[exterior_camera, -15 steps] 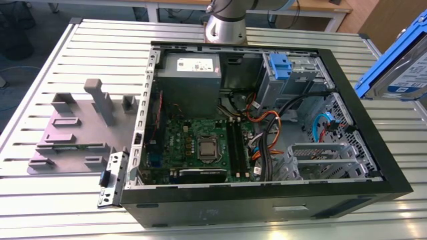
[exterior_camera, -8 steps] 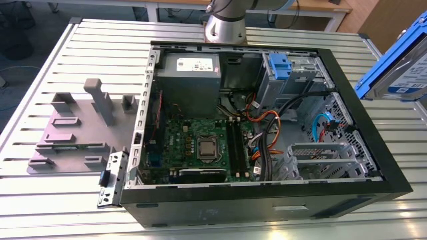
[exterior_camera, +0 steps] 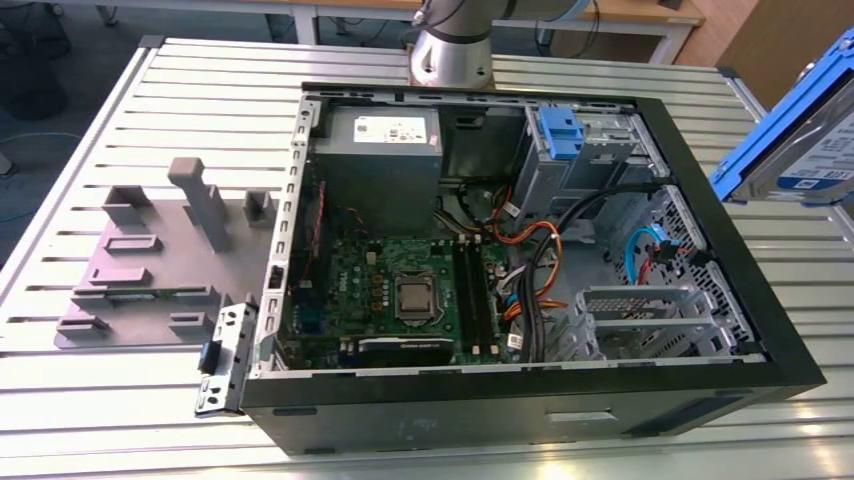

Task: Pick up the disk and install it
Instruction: 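Pick up the disk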

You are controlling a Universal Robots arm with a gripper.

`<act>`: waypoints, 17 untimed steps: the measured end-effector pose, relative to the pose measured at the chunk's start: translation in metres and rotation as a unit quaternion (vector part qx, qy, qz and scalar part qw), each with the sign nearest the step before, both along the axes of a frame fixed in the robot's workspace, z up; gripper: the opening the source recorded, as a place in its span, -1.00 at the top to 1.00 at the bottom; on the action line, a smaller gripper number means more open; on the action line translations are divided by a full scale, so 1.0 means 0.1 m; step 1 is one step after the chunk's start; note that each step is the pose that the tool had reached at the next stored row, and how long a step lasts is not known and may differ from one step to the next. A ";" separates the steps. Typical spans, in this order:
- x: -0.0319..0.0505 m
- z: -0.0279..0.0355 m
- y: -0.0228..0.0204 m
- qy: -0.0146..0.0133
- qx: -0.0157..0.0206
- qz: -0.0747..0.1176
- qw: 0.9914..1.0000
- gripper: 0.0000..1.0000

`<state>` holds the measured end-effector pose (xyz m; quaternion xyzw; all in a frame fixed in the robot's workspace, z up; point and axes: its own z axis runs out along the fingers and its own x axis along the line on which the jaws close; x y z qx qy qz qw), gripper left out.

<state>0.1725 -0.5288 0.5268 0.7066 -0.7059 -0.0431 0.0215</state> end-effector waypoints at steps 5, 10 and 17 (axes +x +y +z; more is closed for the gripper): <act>0.000 -0.004 -0.014 0.000 0.000 0.000 1.000 0.26; 0.000 -0.007 -0.027 0.000 0.000 0.000 1.000 0.26; 0.000 -0.013 -0.047 0.000 0.000 0.000 1.000 0.26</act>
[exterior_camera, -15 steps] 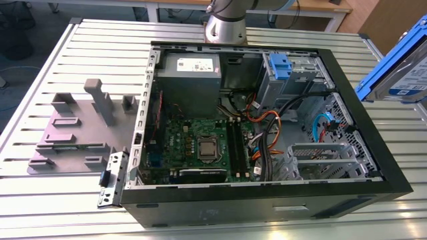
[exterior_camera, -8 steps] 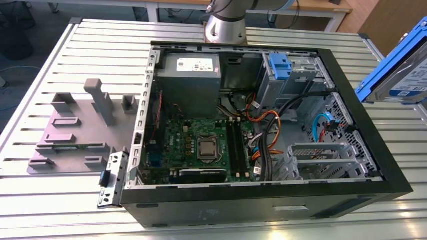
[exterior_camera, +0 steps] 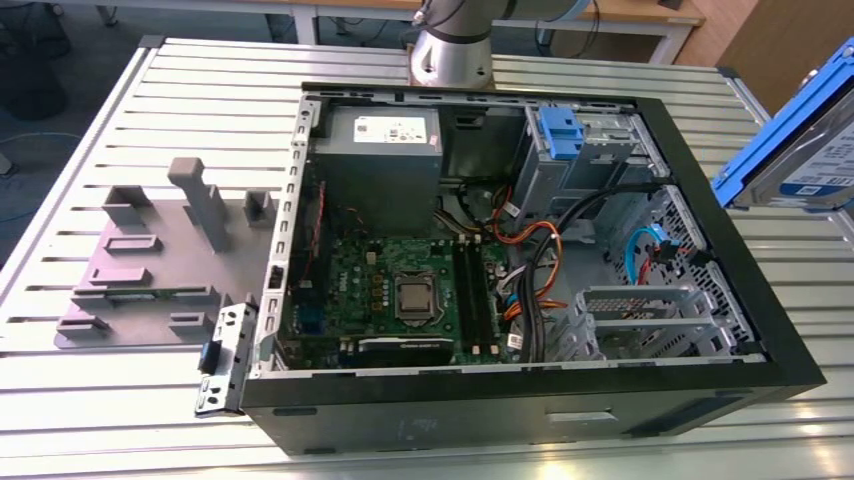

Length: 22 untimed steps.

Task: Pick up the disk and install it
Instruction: 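Pick up the disk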

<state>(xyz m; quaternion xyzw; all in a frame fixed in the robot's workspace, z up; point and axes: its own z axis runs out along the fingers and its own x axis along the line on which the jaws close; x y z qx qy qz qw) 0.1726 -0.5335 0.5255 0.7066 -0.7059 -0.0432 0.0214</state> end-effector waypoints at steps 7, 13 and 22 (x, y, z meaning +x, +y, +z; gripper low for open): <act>0.000 -0.005 -0.020 0.000 0.000 0.000 1.000 0.26; 0.000 -0.009 -0.036 0.000 0.000 0.000 1.000 0.26; 0.000 -0.016 -0.062 0.000 0.000 0.000 1.000 0.26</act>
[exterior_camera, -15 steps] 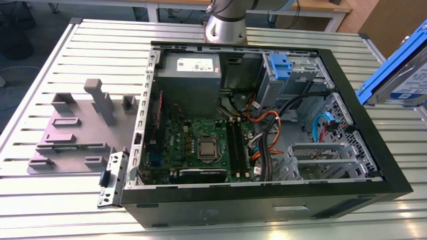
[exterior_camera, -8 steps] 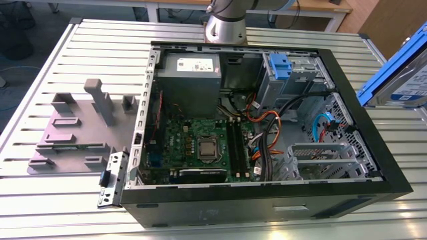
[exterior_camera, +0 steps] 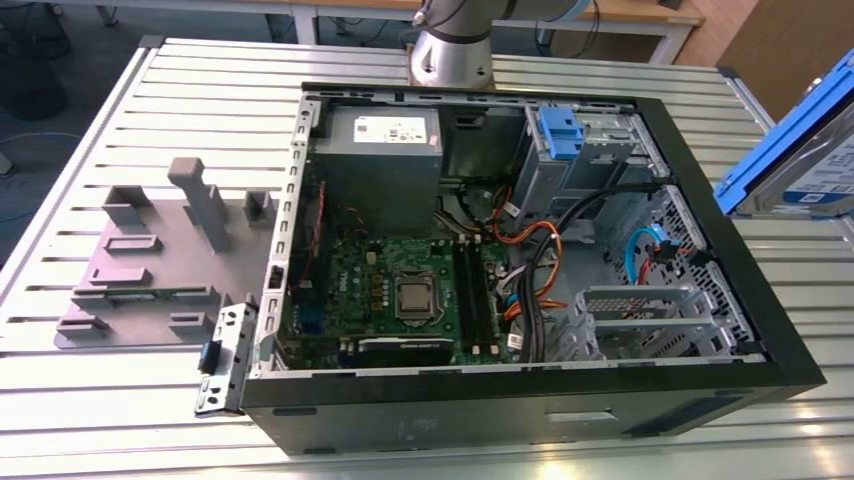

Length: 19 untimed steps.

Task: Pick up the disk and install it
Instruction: 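Pick up the disk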

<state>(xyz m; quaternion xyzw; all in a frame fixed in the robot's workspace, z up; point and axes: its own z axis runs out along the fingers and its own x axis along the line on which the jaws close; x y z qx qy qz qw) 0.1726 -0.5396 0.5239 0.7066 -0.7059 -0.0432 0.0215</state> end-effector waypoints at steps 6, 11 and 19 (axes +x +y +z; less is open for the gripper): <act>0.000 -0.005 -0.017 0.000 0.000 0.000 1.000 0.26; 0.000 -0.013 -0.047 0.000 0.000 0.000 1.000 0.26; 0.000 -0.022 -0.119 0.000 0.026 0.000 1.000 0.26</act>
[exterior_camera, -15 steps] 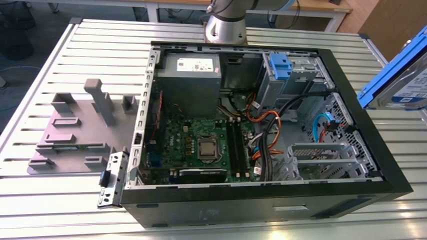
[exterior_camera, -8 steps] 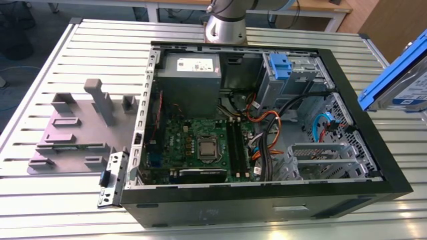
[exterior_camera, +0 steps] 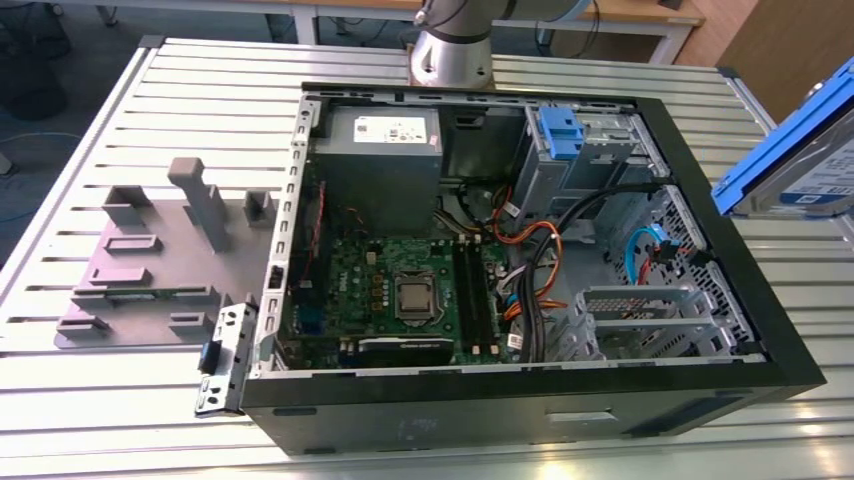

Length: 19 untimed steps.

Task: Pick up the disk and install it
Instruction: 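Pick up the disk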

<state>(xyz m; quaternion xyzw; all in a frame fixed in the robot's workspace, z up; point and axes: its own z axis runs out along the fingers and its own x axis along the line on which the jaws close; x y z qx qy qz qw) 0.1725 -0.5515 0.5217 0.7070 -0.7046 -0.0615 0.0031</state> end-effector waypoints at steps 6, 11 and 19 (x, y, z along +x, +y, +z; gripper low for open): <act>-0.001 -0.006 -0.069 0.000 0.005 0.000 1.000 0.26; -0.006 -0.012 -0.137 0.000 0.005 0.000 1.000 0.26; -0.012 -0.022 -0.255 0.000 0.005 0.000 1.000 0.26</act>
